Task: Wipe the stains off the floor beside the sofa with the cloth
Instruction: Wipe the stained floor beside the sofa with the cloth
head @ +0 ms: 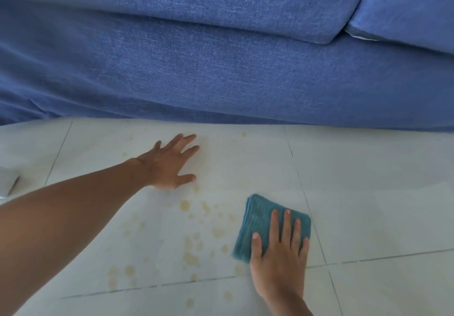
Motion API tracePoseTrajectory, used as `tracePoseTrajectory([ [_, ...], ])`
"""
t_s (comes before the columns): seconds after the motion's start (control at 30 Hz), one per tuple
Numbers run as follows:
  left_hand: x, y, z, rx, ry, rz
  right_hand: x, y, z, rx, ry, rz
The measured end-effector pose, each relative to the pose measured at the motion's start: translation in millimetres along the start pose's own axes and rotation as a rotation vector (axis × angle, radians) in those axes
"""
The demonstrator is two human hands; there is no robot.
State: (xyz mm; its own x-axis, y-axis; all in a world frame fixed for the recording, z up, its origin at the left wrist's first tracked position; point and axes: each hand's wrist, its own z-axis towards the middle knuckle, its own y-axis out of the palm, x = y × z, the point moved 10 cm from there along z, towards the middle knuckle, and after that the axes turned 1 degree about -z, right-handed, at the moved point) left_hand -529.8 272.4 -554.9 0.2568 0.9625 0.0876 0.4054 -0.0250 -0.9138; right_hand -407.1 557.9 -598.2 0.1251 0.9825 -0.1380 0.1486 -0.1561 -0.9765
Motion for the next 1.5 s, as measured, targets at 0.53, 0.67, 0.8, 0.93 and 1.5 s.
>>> tracePoseTrajectory([
  [0.53, -33.5, 14.3, -1.5, -0.092, -0.110, -0.126, -50.4, -17.3, 153.1, -0.198, -0.079, -0.039],
  [0.67, -36.5, 15.4, 1.5, -0.081, -0.117, -0.144, -75.1, -21.1, 182.9, -0.217, -0.130, -0.054],
  [0.8, -36.7, 16.2, 3.5, -0.094, -0.125, -0.163, -104.4, -19.9, 197.2, -0.204, -0.165, -0.068],
  [0.93, -39.5, 17.3, 5.5, -0.090, -0.131, -0.174, -159.9, -14.9, 190.4, -0.203, -0.246, -0.067],
  [1.5, -35.6, 21.1, -1.7, -0.110, -0.110, -0.108, -75.5, -8.1, 103.3, -0.155, -0.299, -0.090],
])
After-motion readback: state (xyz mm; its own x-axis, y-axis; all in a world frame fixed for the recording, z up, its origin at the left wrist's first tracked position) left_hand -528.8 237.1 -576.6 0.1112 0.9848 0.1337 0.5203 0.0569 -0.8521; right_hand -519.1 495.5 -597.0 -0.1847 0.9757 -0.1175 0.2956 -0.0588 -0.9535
